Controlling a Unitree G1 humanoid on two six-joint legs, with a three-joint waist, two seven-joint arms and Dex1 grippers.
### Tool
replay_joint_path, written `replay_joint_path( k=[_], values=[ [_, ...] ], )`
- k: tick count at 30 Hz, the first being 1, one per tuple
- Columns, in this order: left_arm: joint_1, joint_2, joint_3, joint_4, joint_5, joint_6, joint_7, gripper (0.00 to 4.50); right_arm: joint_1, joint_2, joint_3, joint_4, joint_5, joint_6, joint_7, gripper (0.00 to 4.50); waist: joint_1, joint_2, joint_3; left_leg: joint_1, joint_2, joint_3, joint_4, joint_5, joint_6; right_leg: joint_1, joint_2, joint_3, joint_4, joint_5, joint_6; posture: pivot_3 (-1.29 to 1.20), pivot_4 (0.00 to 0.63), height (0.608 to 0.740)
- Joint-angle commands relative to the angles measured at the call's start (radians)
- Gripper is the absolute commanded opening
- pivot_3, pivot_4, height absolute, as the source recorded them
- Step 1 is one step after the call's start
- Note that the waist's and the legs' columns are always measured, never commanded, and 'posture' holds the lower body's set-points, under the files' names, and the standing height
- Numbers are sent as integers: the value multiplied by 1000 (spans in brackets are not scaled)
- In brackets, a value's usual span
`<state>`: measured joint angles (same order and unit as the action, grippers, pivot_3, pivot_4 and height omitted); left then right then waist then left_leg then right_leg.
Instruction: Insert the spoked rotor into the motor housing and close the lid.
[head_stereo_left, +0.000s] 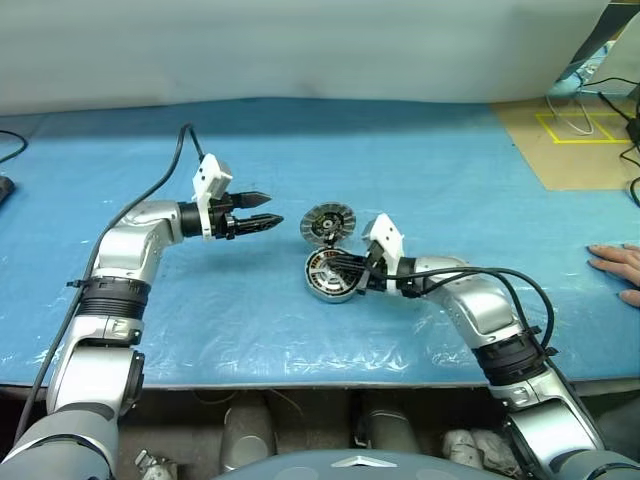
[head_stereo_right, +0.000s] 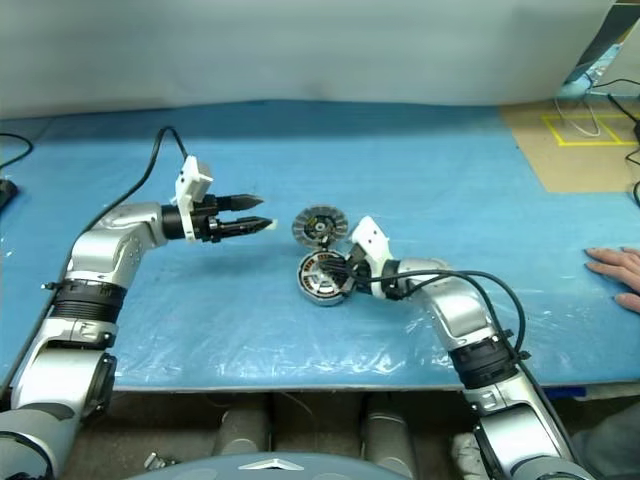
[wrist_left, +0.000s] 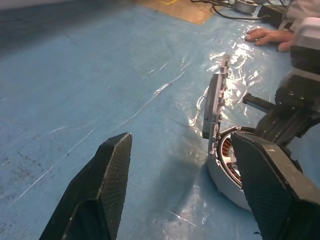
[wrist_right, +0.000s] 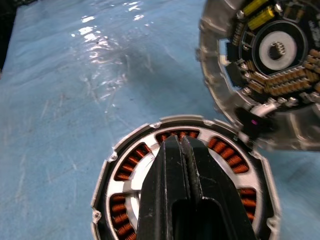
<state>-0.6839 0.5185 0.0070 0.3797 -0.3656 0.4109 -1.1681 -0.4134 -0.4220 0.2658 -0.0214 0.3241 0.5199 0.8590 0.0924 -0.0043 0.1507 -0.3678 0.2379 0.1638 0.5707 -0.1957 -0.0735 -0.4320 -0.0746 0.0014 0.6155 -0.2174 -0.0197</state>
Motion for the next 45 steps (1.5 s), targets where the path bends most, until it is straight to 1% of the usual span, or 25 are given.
replay_joint_path(
  k=[1, 2, 5, 7, 11, 14, 17, 19, 24, 25, 28, 32, 34, 37, 39, 45],
  values=[
    [-56, -23, 15, 56, 4, -38, 21, 3284, 1, -9, 21, 13, -26, -20, 31, 0, 1, 0, 0, 0, 0, 0, 0, 0, 0, 0, 0, 0, 0, 0, 0, 0, 150, 740],
    [-67, -33, 9, 80, 12, -55, 25, 3284, 6, -14, 26, 18, -34, -25, 38, 0, 1, 0, 0, 0, 0, 0, 0, 0, 0, 0, 0, 0, 0, 0, 0, 0, 150, 740],
    [-137, -105, -9, 192, 35, -103, 44, 3284, 30, -36, 61, 22, -80, -58, 52, 0, 4, 0, 0, 1, 0, -1, 1, 0, 0, 1, 0, 0, 1, 0, 0, 0, 150, 740],
    [-180, -147, -21, 260, 53, -138, 42, 3284, 34, -32, 56, 22, -85, -70, 47, 0, 4, -1, 0, 2, -1, -1, 2, 0, 0, 4, 0, 0, 1, 0, 0, 0, 150, 740],
    [-264, -207, -38, 393, 85, -209, 16, 3284, 28, -22, -11, -44, -46, -72, 24, 0, 3, -1, 0, 2, 0, -2, 2, 0, 0, 5, 0, 0, 0, 0, 0, 0, 150, 740],
    [-334, -244, -42, 501, 104, -241, -3, 3284, 62, -48, -115, -227, 72, 43, 4, 0, 3, -2, 2, 1, -1, -3, 1, 0, 0, 5, 0, 0, 0, 0, 0, 0, 150, 740],
    [-375, -263, -48, 593, 131, -284, -33, 2706, 137, -97, -195, -382, 153, 147, -18, 0, 7, -4, 3, 1, -2, -5, 1, 0, 0, 5, 0, 0, -1, 2, 4, 0, 150, 740],
    [-388, -270, -49, 628, 143, -300, -58, 2071, 172, -123, -221, -436, 174, 185, -36, 0, 7, -4, 3, 1, -2, -6, -1, 0, 0, 6, 0, -1, -4, 3, 5, 0, 150, 740],
    [-379, -316, -100, 603, 175, -324, -185, 283, 288, -192, -412, -531, 279, 272, -81, 0, 14, -5, 3, 0, -4, -8, -5, 0, 0, 7, 0, -2, -8, 3, 5, 0, 150, 740],
    [-376, -324, -108, 587, 175, -319, -213, 13, 300, -204, -441, -534, 289, 279, -89, 0, 14, -5, 3, 0, -5, -8, -5, 0, 0, 7, -1, -2, -9, 3, 5, 0, 150, 740],
    [-366, -346, -134, 526, 171, -310, -287, 13, 324, -235, -496, -536, 302, 285, -106, 0, 14, -5, 3, 0, -5, -9, -5, 0, 0, 7, -1, -2, -9, 3, 5, 0, 150, 740],
    [-346, -366, -162, 464, 171, -295, -354, 13, 337, -254, -505, -543, 292, 279, -128, 0, 11, -5, 3, 0, -5, -8, -5, 0, 0, 7, -1, -2, -9, 2, 3, 0, 150, 740],
    [-321, -362, -195, 451, 199, -317, -377, 13, 340, -252, -500, -548, 294, 278, -137, 0, 7, -5, 3, 0, -5, -8, -5, 0, 0, 7, -1, -1, -8, 2, 3, 0, 150, 740],
    [-262, -333, -283, 428, 271, -378, -425, 13, 345, -253, -485, -558, 290, 274, -144, 0, 5, -5, 3, 0, -5, -8, -6, 0, 0, 8, -1, -1, -9, 2, 4, 0, 150, 740],
    [-232, -313, -320, 424, 306, -441, -437, 13, 347, -253, -481, -561, 291, 273, -148, 0, 5, -4, 3, 1, -5, -8, -6, 0, 0, 8, -1, -1, -9, 2, 3, 0, 150, 740],
    [-190, -318, -308, 385, 287, -374, -400, 13, 343, -265, -455, -549, 271, 254, -142, 0, 10, -4, 3, 2, -6, -8, -5, 0, 1, 9, -3, -2, -9, 1, 2, 0, 150, 740]
  ],
)
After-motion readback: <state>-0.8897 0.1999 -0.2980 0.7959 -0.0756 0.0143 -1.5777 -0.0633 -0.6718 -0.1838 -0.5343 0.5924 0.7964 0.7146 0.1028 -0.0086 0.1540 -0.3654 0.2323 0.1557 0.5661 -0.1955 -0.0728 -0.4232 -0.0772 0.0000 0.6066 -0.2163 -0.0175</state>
